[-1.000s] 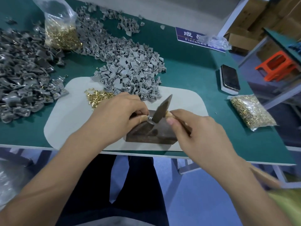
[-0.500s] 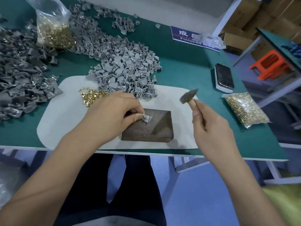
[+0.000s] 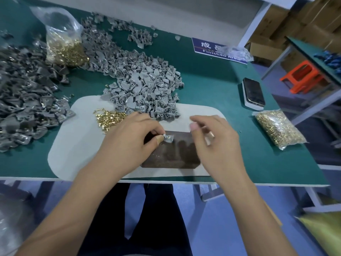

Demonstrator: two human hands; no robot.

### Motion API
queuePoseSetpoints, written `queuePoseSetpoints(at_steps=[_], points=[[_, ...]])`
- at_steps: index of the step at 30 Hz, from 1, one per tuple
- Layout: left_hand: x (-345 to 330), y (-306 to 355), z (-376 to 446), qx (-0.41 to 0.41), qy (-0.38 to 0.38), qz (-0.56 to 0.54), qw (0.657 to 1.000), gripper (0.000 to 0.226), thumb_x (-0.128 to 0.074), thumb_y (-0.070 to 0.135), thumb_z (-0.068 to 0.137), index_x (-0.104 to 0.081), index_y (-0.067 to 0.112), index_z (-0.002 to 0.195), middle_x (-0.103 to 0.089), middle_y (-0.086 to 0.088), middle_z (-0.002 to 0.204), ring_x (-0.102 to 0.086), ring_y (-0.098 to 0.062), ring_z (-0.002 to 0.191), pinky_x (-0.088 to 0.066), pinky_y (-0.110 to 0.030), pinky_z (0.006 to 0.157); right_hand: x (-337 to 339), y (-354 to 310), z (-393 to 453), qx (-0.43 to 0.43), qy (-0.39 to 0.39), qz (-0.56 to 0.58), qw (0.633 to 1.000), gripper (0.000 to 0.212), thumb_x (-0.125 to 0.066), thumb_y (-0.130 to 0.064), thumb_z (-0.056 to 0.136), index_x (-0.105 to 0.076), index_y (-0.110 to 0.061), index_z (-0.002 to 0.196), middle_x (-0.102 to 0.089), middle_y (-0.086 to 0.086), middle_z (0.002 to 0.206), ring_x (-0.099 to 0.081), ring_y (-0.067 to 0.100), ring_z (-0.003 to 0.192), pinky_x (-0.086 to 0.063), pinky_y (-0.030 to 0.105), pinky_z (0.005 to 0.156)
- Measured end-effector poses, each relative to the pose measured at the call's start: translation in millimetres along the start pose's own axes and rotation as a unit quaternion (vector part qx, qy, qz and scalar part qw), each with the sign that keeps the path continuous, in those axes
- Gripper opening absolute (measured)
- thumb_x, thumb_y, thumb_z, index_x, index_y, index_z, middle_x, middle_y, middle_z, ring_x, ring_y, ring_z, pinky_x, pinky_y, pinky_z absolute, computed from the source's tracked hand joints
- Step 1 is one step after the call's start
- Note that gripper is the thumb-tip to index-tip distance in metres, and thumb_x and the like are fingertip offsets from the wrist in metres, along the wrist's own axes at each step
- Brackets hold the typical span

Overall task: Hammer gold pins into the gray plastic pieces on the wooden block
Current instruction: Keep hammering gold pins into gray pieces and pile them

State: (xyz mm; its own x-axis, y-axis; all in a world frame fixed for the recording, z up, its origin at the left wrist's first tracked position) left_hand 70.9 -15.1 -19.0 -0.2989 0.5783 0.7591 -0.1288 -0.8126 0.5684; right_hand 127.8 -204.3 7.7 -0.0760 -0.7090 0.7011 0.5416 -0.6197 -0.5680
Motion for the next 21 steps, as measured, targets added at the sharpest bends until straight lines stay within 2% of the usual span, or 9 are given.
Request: queuePoseSetpoints(at_steps=[2, 4, 7, 10, 13, 16, 19, 21], points=[[4, -4, -6, 0.023, 0.035, -0.008, 0.999, 0.010, -0.062, 0.037, 0.087, -0.067, 0.036, 0.096, -0.057, 0.019, 0.095, -0.050, -0.006, 0.097, -0.046, -0.033, 0.070, -22, -33, 4, 0.073, -0.047, 0.004, 0.996, 0.012, -0.073, -0.025, 0.092, -0.078, -0.022, 0.102, -0.070, -0.008, 0.097, -0.061, 0.018, 0.096, -0.049, 0.035, 0.091], [14, -17, -15, 0.059, 0.079, -0.011, 0.995, 0.011, -0.067, 0.033, 0.087, -0.065, 0.037, 0.097, -0.057, 0.019, 0.099, -0.052, -0.005, 0.096, -0.048, -0.033, 0.068, -46, -54, 8, 0.093, -0.082, -0.018, 0.992, 0.010, -0.076, -0.020, 0.088, -0.078, -0.023, 0.098, -0.070, -0.006, 0.096, -0.061, 0.020, 0.096, -0.049, 0.040, 0.089], [38, -43, -37, 0.101, 0.133, -0.016, 0.986, 0.014, -0.070, 0.031, 0.086, -0.064, 0.038, 0.097, -0.058, 0.021, 0.101, -0.051, -0.001, 0.093, -0.049, -0.032, 0.067, -77, -76, 13, 0.080, -0.100, 0.004, 0.992, 0.011, -0.075, -0.017, 0.089, -0.077, -0.022, 0.099, -0.071, -0.007, 0.096, -0.061, 0.020, 0.095, -0.050, 0.044, 0.087], [67, -73, -67, 0.136, 0.164, -0.005, 0.977, 0.017, -0.071, 0.029, 0.087, -0.064, 0.040, 0.098, -0.056, 0.021, 0.098, -0.048, 0.006, 0.090, -0.042, -0.025, 0.065, -110, -105, 10, 0.077, -0.113, 0.080, 0.987, 0.008, -0.074, -0.017, 0.090, -0.076, -0.023, 0.095, -0.070, -0.012, 0.093, -0.061, 0.011, 0.091, -0.051, 0.036, 0.083], [90, -104, -98, 0.181, 0.172, 0.017, 0.968, 0.017, -0.068, 0.027, 0.090, -0.063, 0.040, 0.100, -0.052, 0.019, 0.094, -0.051, 0.001, 0.084, -0.044, -0.027, 0.062, -154, -140, 1, 0.052, -0.174, 0.174, 0.968, 0.011, -0.074, -0.014, 0.090, -0.075, -0.024, 0.091, -0.068, -0.013, 0.088, -0.062, 0.008, 0.084, -0.051, 0.028, 0.076], [109, -129, -127, 0.226, 0.173, 0.073, 0.956, 0.017, -0.068, 0.024, 0.088, -0.066, 0.035, 0.101, -0.053, 0.017, 0.093, -0.052, 0.000, 0.081, -0.045, -0.027, 0.056, -200, -166, -12, 0.073, -0.225, 0.124, 0.964, 0.009, -0.069, -0.022, 0.093, -0.070, -0.031, 0.093, -0.064, -0.013, 0.091, -0.058, 0.008, 0.083, -0.051, 0.034, 0.074], [118, -149, -147, 0.274, 0.159, 0.104, 0.943, 0.014, -0.067, 0.030, 0.088, -0.069, 0.036, 0.101, -0.058, 0.015, 0.092, -0.056, -0.003, 0.084, -0.046, -0.029, 0.056, -229, -181, -19, 0.101, -0.242, 0.058, 0.963, 0.006, -0.066, -0.032, 0.094, -0.067, -0.036, 0.097, -0.063, -0.015, 0.094, -0.058, 0.008, 0.091, -0.052, 0.036, 0.075], [120, -159, -154, 0.298, 0.144, 0.106, 0.938, 0.017, -0.063, 0.035, 0.089, -0.069, 0.039, 0.104, -0.057, 0.017, 0.092, -0.055, -0.004, 0.089, -0.040, -0.021, 0.056, -238, -185, -20, 0.106, -0.232, 0.025, 0.967, 0.006, -0.063, -0.039, 0.094, -0.066, -0.041, 0.100, -0.062, -0.017, 0.094, -0.057, 0.007, 0.095, -0.051, 0.034, 0.074]])
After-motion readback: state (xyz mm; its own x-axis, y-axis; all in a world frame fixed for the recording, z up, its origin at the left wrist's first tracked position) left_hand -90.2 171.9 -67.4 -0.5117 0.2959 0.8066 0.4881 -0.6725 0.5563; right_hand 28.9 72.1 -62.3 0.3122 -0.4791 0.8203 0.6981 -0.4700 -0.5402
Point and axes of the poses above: each hand's wrist, its own z-axis towards the middle knuckle, its own x-axis out of the back of the hand, y = z × x, the point moved 7 cm from there along z, towards the middle knuckle
